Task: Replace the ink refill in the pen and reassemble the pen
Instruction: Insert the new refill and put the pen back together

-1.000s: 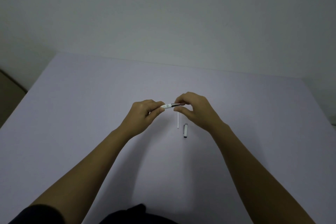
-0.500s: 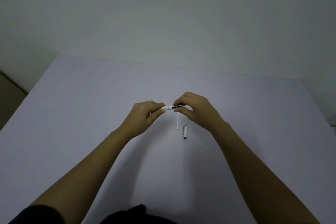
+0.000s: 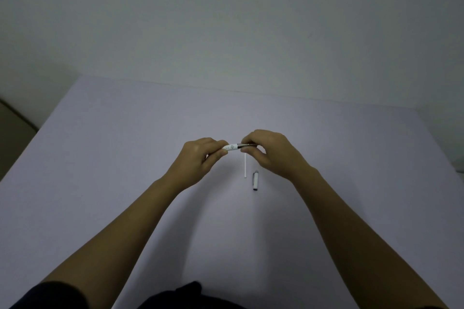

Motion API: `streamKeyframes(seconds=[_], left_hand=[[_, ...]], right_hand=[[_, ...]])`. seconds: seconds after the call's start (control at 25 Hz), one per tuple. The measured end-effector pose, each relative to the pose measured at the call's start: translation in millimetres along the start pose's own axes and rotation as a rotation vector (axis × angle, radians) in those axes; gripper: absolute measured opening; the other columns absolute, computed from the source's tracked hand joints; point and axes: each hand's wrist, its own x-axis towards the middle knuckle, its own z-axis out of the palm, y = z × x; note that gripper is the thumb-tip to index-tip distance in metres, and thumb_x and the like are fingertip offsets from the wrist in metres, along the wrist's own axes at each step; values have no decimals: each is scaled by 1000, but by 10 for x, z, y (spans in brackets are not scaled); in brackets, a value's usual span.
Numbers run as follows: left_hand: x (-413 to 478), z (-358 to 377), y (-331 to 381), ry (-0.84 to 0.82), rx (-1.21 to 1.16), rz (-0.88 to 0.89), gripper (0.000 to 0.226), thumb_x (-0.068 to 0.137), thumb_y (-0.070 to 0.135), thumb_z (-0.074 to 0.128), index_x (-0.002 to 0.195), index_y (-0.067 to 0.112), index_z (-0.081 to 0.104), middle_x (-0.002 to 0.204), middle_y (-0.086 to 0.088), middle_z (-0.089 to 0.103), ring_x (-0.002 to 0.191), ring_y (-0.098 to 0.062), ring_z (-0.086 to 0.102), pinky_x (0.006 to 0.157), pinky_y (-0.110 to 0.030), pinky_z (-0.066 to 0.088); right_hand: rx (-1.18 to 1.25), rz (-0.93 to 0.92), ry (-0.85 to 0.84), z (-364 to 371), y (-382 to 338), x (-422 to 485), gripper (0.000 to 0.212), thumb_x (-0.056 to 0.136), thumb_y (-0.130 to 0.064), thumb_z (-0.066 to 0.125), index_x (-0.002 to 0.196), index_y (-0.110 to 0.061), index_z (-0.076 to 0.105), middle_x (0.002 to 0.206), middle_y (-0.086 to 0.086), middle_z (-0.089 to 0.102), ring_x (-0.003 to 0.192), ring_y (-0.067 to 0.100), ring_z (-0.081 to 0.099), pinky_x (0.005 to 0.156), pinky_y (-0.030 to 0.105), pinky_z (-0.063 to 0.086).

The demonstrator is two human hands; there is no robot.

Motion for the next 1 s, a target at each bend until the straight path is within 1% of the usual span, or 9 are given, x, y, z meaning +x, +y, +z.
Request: streamKeyframes(seconds=[0.16,0.24,0.32,0.44,0.52,0.64,0.76,0.88,1.0], left_hand=[[1,43,-15,-3,2,2,18,90,14,57,104,11,68,69,-7,64,59,-12,48,59,-9,34],[-2,67,-25,2,-17,-12,18,90,15,57,103,11,68,66,-4,61,58,-10,45,59,-7,33],[-3,81,-46,13,-25,-45,17,90,15,56,101,12,68,63,1,54,56,-9,44,58,-8,33],[11,94,-107,25,-8,-112,16,91,16,55,100,12,68,61,4,47,55,-11,42,57,-7,32],[24,111,-137,29,-7,-154,15,91,17,56,99,14,68,60,3,48,55,-12,42,57,-8,32],[32,135,-160,31,-29,-190,15,90,19,57,99,15,69,60,2,50,55,-13,44,58,-10,34],[44,159,-195,14,-29,-200,16,91,20,56,100,15,68,60,2,51,54,-10,45,57,-9,33],[54,179,-226,-9,-23,-201,15,91,20,55,98,16,68,58,6,47,53,-4,45,57,-7,33],[54,186,-227,-15,-21,-203,15,91,21,55,97,16,68,57,8,45,53,-3,44,58,-8,33]], right_hand=[[28,39,-33,30,52,47,19,91,-21,55,89,-9,69,74,7,66,66,18,54,62,30,43],[107,82,-67,52,97,61,20,90,-26,53,90,-12,69,78,1,65,71,14,55,66,28,45],[213,152,5,109,188,67,26,90,-32,50,100,-15,67,91,-4,64,83,7,58,77,19,47],[512,480,284,317,417,61,30,95,-25,40,101,-14,67,94,3,67,83,5,62,79,17,46],[427,718,356,536,642,-2,28,96,-20,42,96,-10,68,89,12,70,79,16,65,74,22,45],[163,897,138,906,933,-195,20,90,-18,54,93,-2,66,92,18,71,89,33,65,74,29,44],[84,940,-44,1195,995,-308,30,84,-25,63,101,0,63,101,19,67,98,35,61,81,35,46],[85,916,-24,1347,959,-297,27,78,-16,67,98,0,62,99,19,68,96,34,61,77,32,45],[160,967,82,1310,941,-261,21,78,-12,66,95,0,66,95,18,72,92,31,66,66,15,43]])
